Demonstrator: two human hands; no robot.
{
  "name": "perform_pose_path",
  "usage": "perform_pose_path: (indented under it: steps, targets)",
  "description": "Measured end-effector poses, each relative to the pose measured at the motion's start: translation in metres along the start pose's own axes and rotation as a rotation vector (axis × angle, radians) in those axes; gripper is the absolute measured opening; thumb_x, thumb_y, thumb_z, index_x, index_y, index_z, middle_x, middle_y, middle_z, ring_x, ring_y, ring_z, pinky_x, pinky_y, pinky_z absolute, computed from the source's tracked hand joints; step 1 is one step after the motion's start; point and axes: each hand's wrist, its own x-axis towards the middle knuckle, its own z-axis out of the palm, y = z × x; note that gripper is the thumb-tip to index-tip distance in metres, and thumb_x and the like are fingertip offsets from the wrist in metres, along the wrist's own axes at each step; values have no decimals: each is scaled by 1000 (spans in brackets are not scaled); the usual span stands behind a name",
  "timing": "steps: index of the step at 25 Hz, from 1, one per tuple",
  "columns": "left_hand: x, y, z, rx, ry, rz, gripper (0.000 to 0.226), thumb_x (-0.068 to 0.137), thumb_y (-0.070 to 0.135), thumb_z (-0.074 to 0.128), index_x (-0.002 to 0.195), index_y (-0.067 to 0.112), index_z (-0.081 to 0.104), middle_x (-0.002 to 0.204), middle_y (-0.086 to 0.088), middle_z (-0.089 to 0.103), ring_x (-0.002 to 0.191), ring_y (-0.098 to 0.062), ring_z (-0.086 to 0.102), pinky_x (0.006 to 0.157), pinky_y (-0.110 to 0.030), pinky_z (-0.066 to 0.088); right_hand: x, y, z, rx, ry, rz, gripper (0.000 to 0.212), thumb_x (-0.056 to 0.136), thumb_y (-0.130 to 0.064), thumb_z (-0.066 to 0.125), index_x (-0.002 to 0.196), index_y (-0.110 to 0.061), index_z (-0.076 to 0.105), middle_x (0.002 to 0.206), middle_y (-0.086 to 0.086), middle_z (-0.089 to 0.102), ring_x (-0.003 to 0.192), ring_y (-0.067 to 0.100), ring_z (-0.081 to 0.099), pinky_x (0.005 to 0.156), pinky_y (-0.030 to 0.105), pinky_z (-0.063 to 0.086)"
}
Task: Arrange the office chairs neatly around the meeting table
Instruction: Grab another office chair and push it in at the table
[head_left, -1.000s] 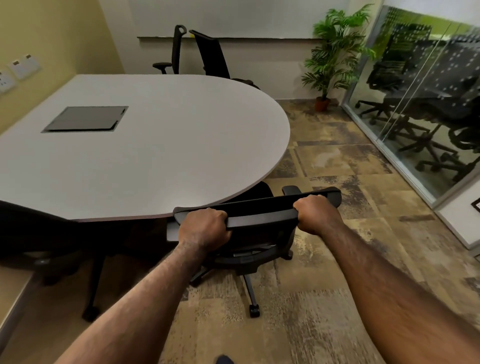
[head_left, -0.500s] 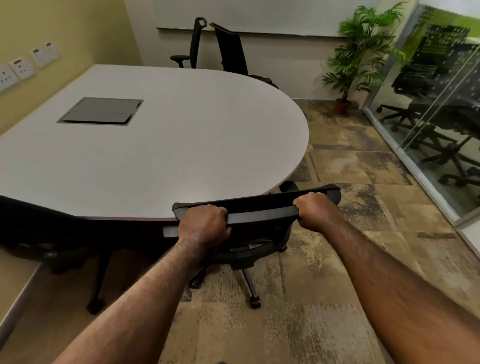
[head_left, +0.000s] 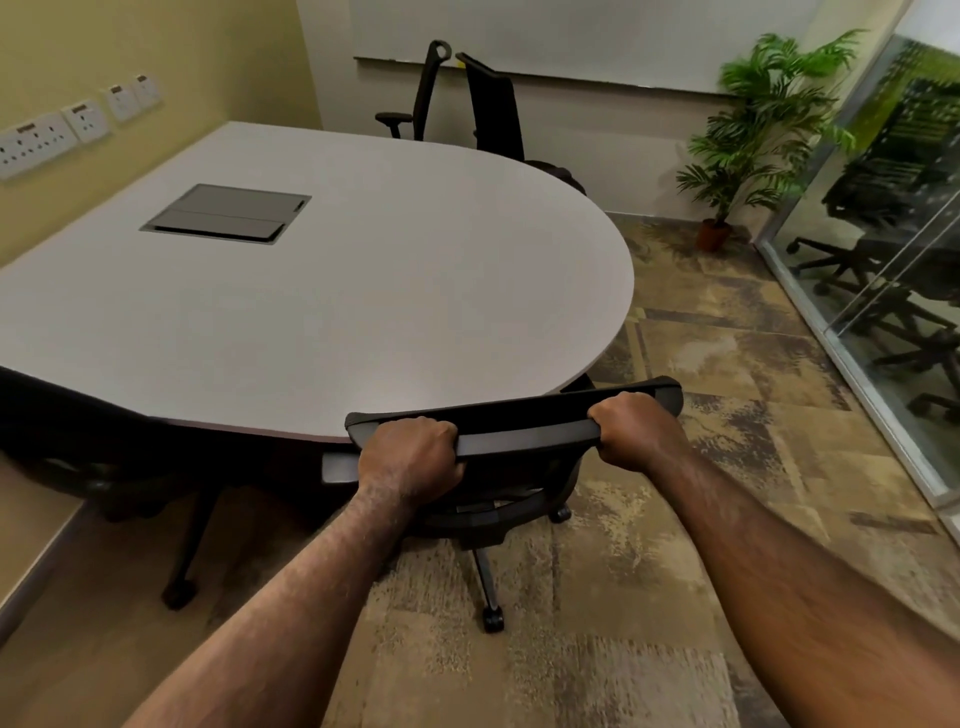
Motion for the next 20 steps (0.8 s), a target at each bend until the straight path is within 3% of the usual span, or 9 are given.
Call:
perform_pose_path:
  steps: [12, 20]
  targets:
    - [8, 28, -1, 65, -7, -131, 25, 78, 47, 53, 73, 22, 58, 68, 3, 63, 65, -22, 61, 53, -31, 36, 24, 31, 1, -21, 69, -145, 10, 70, -12, 57, 68, -21, 54, 62, -1, 55, 62, 23, 55, 56, 32, 36]
    - [15, 0, -3, 108, -13, -160, 26, 75, 47, 58, 71, 21, 58, 70, 1, 65, 68, -26, 62, 54, -32, 33, 46, 13, 2, 9, 102, -205, 13, 72, -14, 58, 68, -22, 48, 63, -3, 50, 62, 23, 51, 55, 32, 33]
